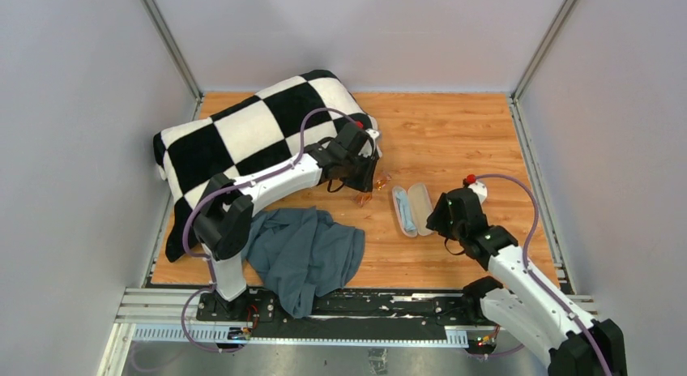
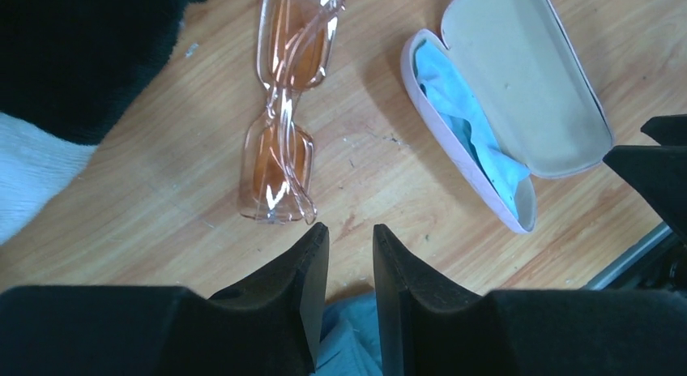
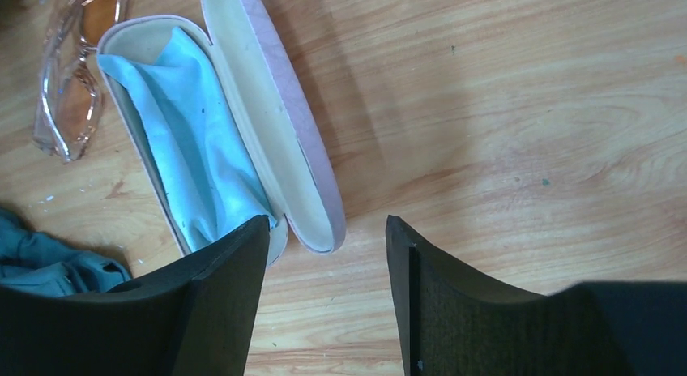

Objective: Organize the sunglasses
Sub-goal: Place the glasses cleaning cloth in the sunglasses case, then adjust the sunglasses case at the center of the board.

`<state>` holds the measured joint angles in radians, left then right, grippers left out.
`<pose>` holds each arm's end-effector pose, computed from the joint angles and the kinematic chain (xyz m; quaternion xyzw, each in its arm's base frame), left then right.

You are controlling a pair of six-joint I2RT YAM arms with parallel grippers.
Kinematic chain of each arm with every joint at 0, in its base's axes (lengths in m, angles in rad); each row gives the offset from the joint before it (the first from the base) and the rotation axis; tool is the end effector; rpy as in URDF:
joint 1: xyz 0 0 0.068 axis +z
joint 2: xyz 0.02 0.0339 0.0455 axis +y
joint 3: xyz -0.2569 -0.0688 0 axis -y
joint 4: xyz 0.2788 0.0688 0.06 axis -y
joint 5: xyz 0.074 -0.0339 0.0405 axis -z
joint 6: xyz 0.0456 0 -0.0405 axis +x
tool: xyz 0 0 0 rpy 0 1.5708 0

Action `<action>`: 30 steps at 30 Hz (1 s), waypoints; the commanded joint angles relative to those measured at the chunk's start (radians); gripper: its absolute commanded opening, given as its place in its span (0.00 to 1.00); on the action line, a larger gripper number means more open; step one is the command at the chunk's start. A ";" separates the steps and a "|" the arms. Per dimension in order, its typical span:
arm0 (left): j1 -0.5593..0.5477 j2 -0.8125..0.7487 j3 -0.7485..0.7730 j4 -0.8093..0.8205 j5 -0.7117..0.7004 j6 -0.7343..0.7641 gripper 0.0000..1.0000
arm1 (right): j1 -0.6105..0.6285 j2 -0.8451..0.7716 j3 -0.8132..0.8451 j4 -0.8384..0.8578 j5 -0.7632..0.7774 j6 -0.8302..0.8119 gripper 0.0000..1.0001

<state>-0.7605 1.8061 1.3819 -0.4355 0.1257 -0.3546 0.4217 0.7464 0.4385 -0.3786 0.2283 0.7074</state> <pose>0.3123 -0.3050 0.2129 0.2100 0.9120 -0.2338 0.2636 0.1930 0.0753 0.1856 0.1761 0.8819 0.1405 0.4142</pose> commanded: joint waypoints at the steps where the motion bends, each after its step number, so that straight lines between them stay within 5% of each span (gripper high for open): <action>1: 0.040 0.058 0.082 -0.072 -0.014 0.045 0.34 | -0.072 0.082 0.051 0.038 -0.101 -0.123 0.61; 5: 0.062 0.067 0.099 -0.087 -0.004 0.055 0.35 | -0.123 0.183 0.077 0.080 -0.188 -0.192 0.59; 22: 0.076 0.072 0.077 -0.088 0.008 0.065 0.35 | -0.143 0.534 0.287 0.120 -0.301 -0.521 0.17; 30: 0.078 0.112 0.101 -0.114 -0.022 0.077 0.39 | -0.142 0.605 0.342 0.162 -0.304 -0.573 0.30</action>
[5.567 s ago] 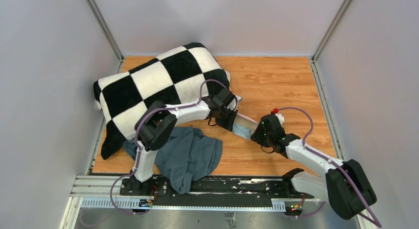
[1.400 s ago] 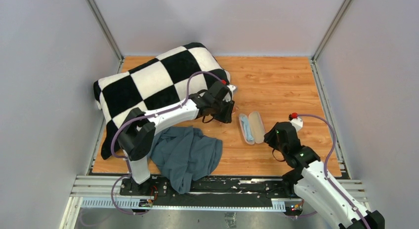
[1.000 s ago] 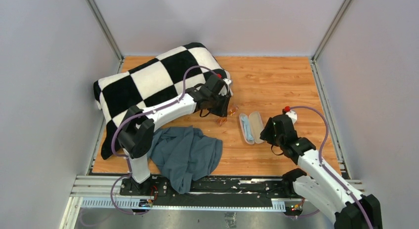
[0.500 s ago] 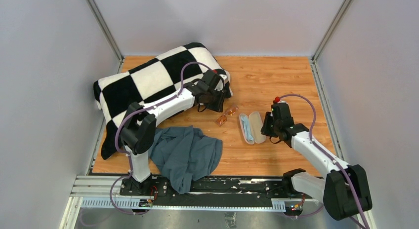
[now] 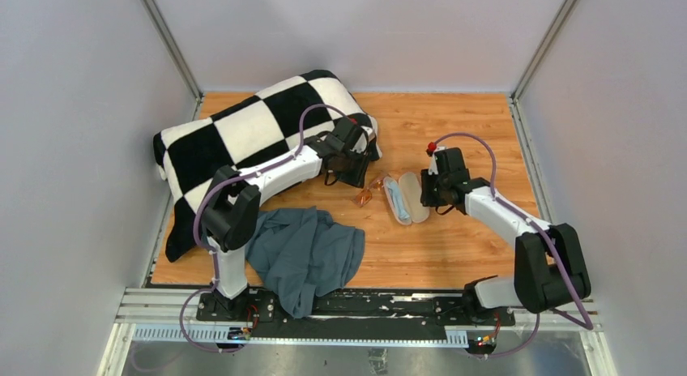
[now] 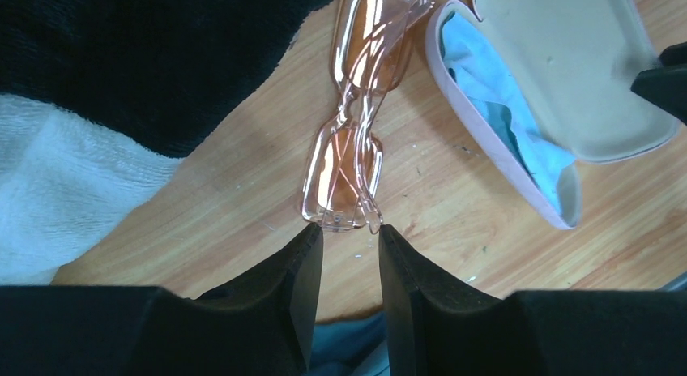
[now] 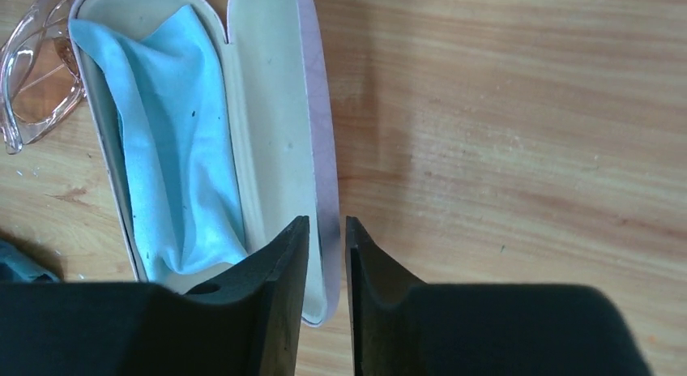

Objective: Organize the sunglasses
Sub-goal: Adjust the sunglasses case at the center of the board, then pick up the sunglasses from the center of the board.

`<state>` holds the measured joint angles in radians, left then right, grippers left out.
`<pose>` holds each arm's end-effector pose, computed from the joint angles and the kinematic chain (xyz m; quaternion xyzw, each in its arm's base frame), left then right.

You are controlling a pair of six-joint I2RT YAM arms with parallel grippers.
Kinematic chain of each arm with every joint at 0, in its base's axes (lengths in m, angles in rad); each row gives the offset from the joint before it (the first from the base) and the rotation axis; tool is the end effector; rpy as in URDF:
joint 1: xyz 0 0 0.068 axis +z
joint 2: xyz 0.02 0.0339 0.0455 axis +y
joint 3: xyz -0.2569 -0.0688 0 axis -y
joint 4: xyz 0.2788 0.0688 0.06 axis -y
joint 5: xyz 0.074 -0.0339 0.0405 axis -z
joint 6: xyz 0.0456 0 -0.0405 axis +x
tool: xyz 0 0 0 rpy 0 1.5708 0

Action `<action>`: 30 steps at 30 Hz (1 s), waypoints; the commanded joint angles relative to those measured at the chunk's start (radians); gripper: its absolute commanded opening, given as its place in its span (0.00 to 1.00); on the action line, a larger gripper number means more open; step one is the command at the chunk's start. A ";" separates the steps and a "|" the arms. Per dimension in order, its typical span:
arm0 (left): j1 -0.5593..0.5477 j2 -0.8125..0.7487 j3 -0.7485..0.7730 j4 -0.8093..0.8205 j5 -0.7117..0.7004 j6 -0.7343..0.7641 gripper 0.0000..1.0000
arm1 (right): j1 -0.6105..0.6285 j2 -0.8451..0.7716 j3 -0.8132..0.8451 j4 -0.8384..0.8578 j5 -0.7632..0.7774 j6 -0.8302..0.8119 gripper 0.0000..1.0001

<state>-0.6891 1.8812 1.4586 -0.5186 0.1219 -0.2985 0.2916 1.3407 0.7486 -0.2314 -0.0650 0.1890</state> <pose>0.3419 -0.2889 0.2021 0.2027 0.9274 -0.1975 0.2447 0.2936 0.0912 0.1702 -0.0596 0.9287 0.1162 0.3471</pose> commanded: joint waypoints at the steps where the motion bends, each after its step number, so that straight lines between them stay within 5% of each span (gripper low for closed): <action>1: 0.007 0.043 0.027 -0.030 -0.019 0.022 0.39 | -0.011 0.006 0.032 0.016 -0.010 -0.047 0.34; 7: 0.005 0.104 0.098 -0.033 -0.001 0.048 0.44 | -0.012 -0.107 0.003 -0.006 -0.017 0.043 0.49; 11: 0.005 0.147 0.152 -0.030 0.006 0.113 0.54 | -0.012 -0.227 -0.028 -0.055 -0.017 0.095 0.52; 21: -0.027 0.157 0.119 0.078 0.010 0.363 0.55 | -0.013 -0.522 -0.108 -0.149 0.049 0.146 0.57; 30: -0.038 0.246 0.208 0.012 0.069 0.403 0.52 | -0.013 -0.544 -0.090 -0.199 0.051 0.142 0.57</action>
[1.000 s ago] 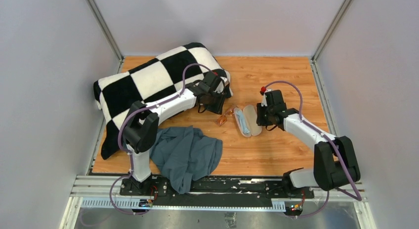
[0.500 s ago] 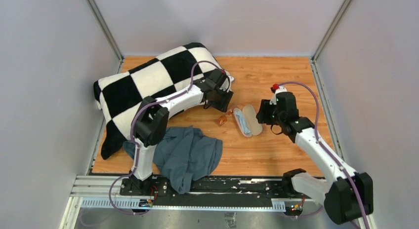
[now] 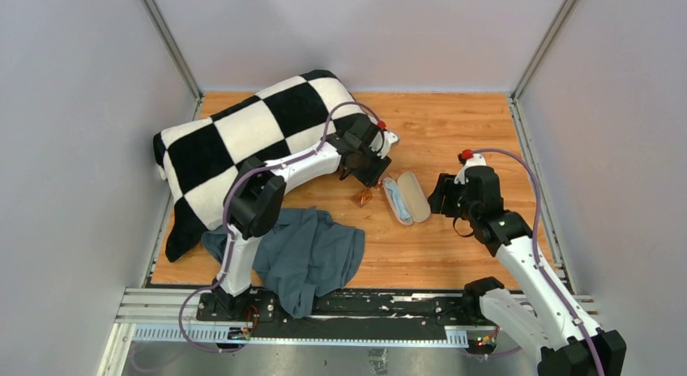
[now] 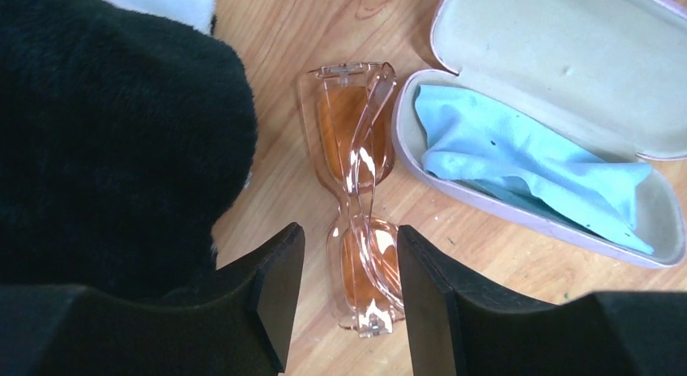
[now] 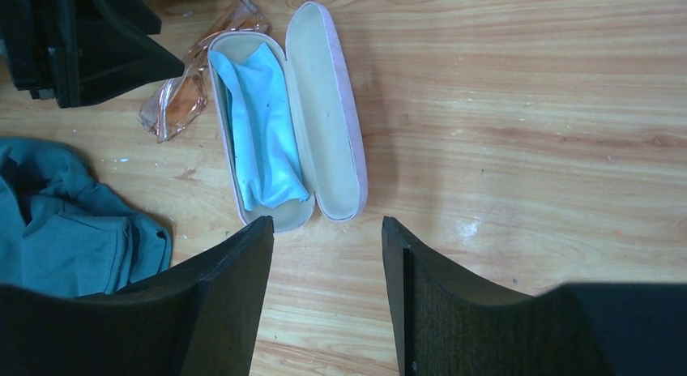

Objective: Organize the sunglasses
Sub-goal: Pick up the sunglasses from the center of the board.

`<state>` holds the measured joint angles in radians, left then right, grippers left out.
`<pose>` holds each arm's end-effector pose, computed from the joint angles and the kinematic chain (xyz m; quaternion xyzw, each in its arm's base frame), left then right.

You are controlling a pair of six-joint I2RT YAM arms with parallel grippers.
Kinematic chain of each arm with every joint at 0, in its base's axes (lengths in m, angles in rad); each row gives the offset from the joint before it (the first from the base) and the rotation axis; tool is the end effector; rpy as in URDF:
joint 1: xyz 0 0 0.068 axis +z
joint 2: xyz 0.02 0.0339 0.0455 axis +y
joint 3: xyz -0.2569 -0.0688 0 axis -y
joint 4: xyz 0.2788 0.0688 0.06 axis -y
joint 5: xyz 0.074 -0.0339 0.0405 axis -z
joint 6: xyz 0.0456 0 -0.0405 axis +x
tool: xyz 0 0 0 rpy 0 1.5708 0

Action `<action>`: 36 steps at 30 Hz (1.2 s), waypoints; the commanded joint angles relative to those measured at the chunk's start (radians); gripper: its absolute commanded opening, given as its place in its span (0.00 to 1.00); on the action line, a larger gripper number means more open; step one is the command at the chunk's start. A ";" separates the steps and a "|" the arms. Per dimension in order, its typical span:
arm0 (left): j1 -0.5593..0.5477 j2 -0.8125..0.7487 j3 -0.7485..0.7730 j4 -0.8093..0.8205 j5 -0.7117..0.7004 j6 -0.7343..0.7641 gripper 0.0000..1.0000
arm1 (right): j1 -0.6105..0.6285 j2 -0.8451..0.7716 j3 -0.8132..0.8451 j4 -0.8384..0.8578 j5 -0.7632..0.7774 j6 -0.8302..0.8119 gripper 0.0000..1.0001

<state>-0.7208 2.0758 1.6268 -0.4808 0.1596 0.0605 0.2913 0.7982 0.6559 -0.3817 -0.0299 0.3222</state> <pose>0.3654 -0.3306 0.1760 0.3835 0.8652 -0.1734 0.2725 0.2187 0.0670 0.2575 0.0059 0.8660 0.1633 0.4725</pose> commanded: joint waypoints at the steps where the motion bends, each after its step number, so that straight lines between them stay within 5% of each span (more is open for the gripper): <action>1: -0.006 0.063 0.051 -0.036 0.036 0.046 0.52 | -0.012 -0.003 0.001 -0.049 0.016 0.010 0.57; 9: -0.006 0.111 0.077 -0.075 0.048 0.042 0.41 | -0.012 -0.008 -0.009 -0.054 0.023 0.012 0.57; 22: -0.002 0.054 0.093 -0.139 0.054 0.019 0.04 | -0.012 -0.018 0.010 -0.067 0.001 0.021 0.57; 29: 0.020 -0.111 0.039 -0.174 0.163 -0.051 0.00 | -0.012 -0.049 0.045 -0.082 -0.086 0.036 0.57; 36: 0.055 -0.290 -0.065 -0.089 0.443 -0.194 0.00 | -0.019 -0.113 0.048 -0.033 -0.266 0.107 0.62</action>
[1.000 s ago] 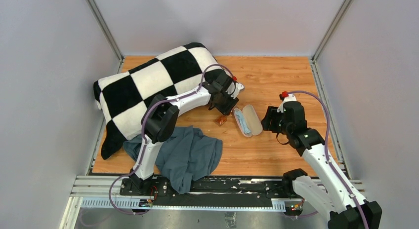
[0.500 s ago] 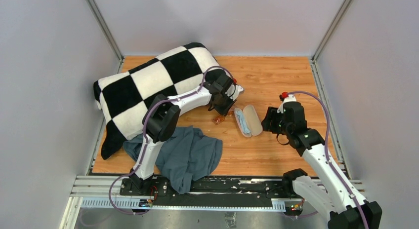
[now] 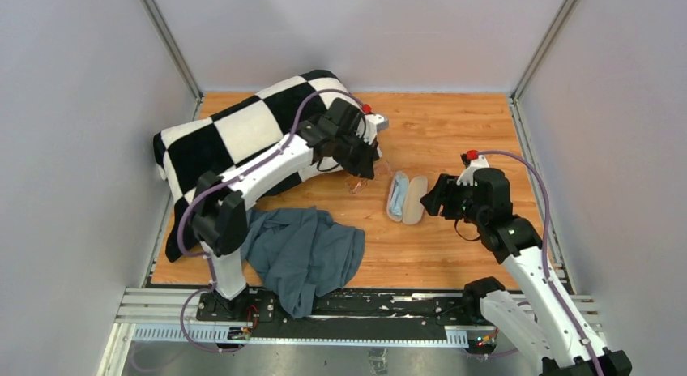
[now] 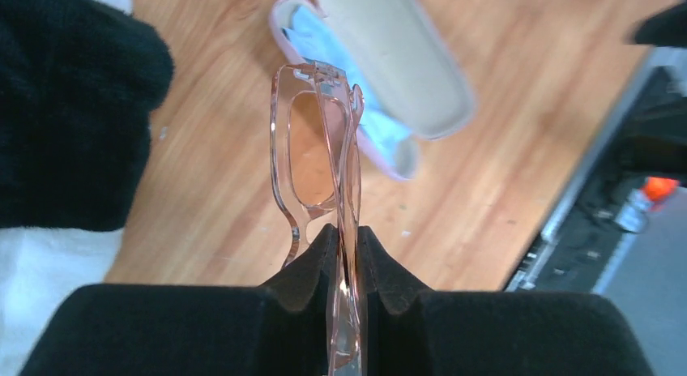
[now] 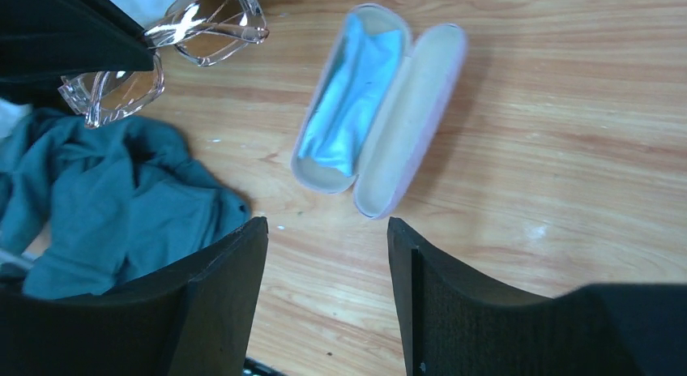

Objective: Organize the sunglasses
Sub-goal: Pick up the sunglasses from the center of the board.

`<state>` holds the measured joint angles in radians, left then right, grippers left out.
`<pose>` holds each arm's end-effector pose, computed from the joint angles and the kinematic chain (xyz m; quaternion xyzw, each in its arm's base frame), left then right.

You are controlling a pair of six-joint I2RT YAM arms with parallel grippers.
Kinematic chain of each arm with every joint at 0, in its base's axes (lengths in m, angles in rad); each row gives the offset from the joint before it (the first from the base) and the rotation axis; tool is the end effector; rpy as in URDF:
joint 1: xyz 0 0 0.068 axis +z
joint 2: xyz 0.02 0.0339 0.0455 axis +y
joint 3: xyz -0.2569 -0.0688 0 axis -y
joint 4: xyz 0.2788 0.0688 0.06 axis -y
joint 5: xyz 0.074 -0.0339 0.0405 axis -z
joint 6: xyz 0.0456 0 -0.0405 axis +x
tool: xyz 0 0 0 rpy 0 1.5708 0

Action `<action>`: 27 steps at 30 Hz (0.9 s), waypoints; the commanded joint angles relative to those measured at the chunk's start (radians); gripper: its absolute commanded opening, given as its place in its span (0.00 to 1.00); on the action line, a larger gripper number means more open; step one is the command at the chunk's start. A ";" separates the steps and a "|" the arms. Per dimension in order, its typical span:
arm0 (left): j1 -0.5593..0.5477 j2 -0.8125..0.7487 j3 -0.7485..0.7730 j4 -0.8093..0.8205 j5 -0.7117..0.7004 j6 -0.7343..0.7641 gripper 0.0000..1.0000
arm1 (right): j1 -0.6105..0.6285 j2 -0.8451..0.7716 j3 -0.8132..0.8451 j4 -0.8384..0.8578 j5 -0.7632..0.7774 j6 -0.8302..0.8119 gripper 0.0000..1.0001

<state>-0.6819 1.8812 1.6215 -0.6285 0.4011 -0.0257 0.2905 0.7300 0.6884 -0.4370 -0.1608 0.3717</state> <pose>0.3432 -0.3015 0.2545 0.3607 0.8527 -0.2897 0.2426 0.2041 0.0687 0.2784 -0.0071 0.8528 0.2332 0.4672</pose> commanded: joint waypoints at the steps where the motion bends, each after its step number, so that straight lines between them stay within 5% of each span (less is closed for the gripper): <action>1: 0.022 -0.123 -0.081 0.094 0.231 -0.139 0.00 | -0.024 -0.055 0.004 0.046 -0.175 0.079 0.62; 8: 0.076 -0.217 -0.221 0.382 0.455 -0.400 0.00 | -0.047 -0.114 -0.082 0.252 -0.365 0.262 0.63; 13: 0.077 -0.245 -0.277 0.455 0.462 -0.466 0.00 | -0.079 -0.122 -0.069 0.272 -0.421 0.290 0.63; 16: 0.077 -0.282 -0.350 0.633 0.463 -0.620 0.00 | -0.094 -0.133 -0.088 0.328 -0.453 0.342 0.63; 23: 0.076 -0.373 -0.371 0.752 0.367 -0.810 0.00 | -0.095 -0.199 -0.343 0.801 -0.432 0.707 0.62; 27: 0.075 -0.404 -0.363 0.754 0.361 -0.839 0.00 | -0.096 -0.231 -0.373 0.866 -0.401 0.741 0.62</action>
<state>-0.6071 1.5215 1.2385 0.0574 0.7750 -0.7841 0.2085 0.5373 0.3283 0.2314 -0.5777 0.9924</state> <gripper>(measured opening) 0.102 0.620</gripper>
